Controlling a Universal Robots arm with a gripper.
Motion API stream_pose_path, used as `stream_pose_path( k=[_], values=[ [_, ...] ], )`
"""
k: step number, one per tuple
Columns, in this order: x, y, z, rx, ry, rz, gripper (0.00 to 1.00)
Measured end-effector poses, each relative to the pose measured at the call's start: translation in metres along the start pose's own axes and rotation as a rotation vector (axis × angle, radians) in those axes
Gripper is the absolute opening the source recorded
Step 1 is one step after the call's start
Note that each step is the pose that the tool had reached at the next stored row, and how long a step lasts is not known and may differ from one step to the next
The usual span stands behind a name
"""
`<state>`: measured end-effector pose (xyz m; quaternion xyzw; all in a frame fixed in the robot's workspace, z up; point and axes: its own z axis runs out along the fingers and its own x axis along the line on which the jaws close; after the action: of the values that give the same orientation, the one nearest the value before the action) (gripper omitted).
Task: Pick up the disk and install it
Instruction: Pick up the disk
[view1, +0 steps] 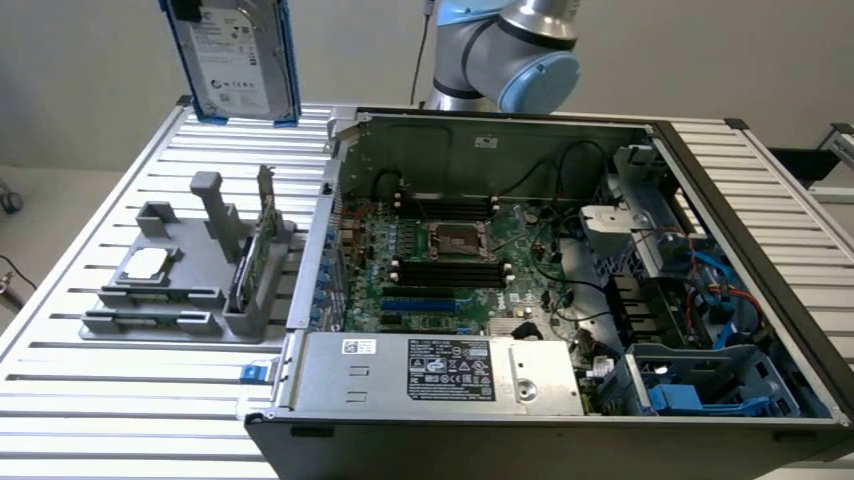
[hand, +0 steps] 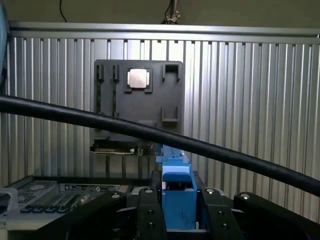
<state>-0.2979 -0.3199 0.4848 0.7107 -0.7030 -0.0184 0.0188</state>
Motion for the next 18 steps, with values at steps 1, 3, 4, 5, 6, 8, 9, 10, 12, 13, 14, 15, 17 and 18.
stream_pose_path(
  k=[1,3,4,5,6,8,9,10,12,13,14,15,17,18],
  values=[
    [0.001,-0.0048,-0.0009,-0.0033,-0.0001,0.000,0.33],
    [0.003,-0.0137,-0.0029,-0.0091,-0.0002,0.000,0.33],
    [0.004,-0.0182,-0.0038,-0.0121,-0.0002,0.000,0.33],
    [0.005,-0.0226,-0.0049,-0.0145,-0.0003,0.000,0.33],
    [0.006,-0.0271,-0.0068,-0.0161,-0.0002,0.000,0.33],
    [0.009,-0.0362,-0.0106,-0.0183,-0.0002,0.000,0.33],
    [0.010,-0.0406,-0.0120,-0.0187,-0.0003,0.000,0.33],
    [0.011,-0.0450,-0.0131,-0.0190,-0.0003,0.000,0.33],
    [0.013,-0.0538,-0.0142,-0.0191,-0.0008,0.000,0.33],
    [0.014,-0.0582,-0.0146,-0.0191,-0.0013,0.000,0.33],
    [0.016,-0.0631,-0.0149,-0.0191,-0.0020,0.000,0.33],
    [0.017,-0.0676,-0.0152,-0.0191,-0.0028,0.000,0.33],
    [0.019,-0.0767,-0.0157,-0.0191,-0.0041,0.000,0.33],
    [0.020,-0.0809,-0.0159,-0.0191,-0.0046,0.000,0.33]
  ],
)
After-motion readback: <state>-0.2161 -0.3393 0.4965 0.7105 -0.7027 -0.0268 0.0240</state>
